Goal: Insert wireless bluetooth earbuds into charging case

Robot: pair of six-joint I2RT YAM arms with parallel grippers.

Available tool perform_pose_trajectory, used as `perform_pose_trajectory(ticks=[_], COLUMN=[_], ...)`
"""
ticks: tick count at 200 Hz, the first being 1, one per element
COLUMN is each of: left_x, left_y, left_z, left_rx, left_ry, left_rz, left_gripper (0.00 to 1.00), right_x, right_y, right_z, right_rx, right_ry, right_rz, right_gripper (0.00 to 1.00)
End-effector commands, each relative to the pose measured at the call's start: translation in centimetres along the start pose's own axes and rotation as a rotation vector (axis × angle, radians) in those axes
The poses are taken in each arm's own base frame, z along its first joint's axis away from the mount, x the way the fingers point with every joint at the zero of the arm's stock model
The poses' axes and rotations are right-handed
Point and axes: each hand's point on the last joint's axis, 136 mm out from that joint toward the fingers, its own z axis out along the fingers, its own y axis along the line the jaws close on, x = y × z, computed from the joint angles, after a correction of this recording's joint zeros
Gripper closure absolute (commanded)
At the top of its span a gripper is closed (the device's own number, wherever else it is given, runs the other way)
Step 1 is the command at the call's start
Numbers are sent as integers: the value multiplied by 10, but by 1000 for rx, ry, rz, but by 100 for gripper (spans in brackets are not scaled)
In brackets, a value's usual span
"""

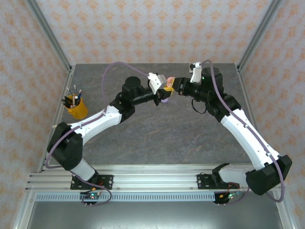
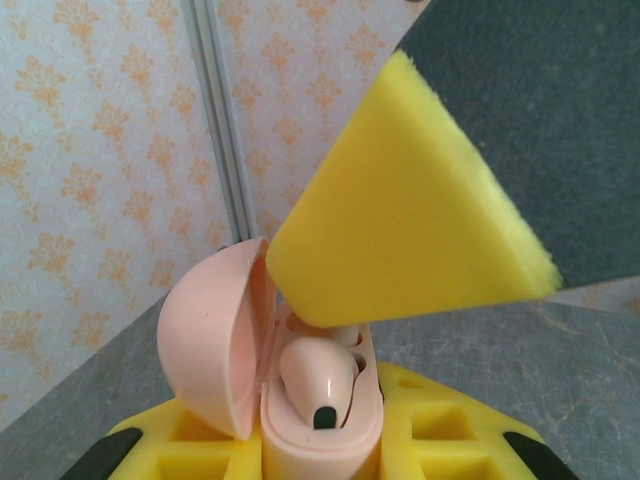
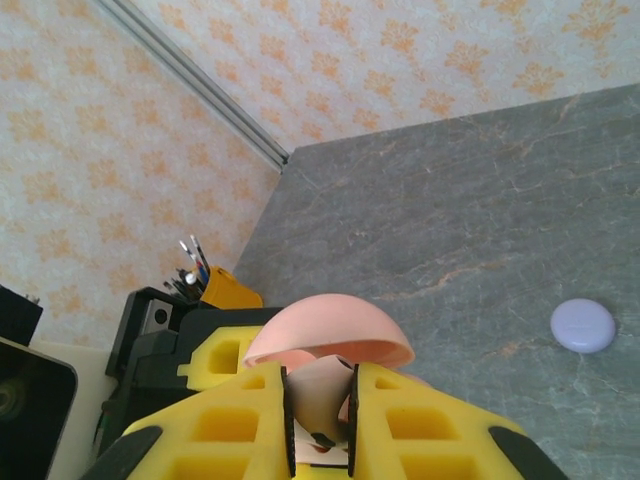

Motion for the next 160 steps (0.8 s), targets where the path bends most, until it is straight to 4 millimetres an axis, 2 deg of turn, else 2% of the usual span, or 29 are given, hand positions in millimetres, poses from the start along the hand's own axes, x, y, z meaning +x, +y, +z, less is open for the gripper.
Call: perform_pose_trajectory(ticks=[1,46,71,110,131,160], left_x=[-31,-29,-27,-24,-23,-22], left_y=[-8,-8,-8,-8,-8,-7], left_z=[2,2,2,2,1,0], left_rx=[28,27,26,24,23,17], left_ry=[-82,-79,-74,-74,-72,-70], left_rz=[56,55,53,50,49,49], left_gripper=[100,100,100,100,100,100], right_x=[17,22,11,-4,-10,-17], right_y=[-1,-4,-5,-2,-3,-1], right_z=[6,12,9,6,3,-3], right_rx=[19,51,85,106,122,135], right_ry=[92,127,91,48,32,6], right_rz=[-71,-88,-74,-52,-44,-33], right_gripper=[81,74,64,62,55,51])
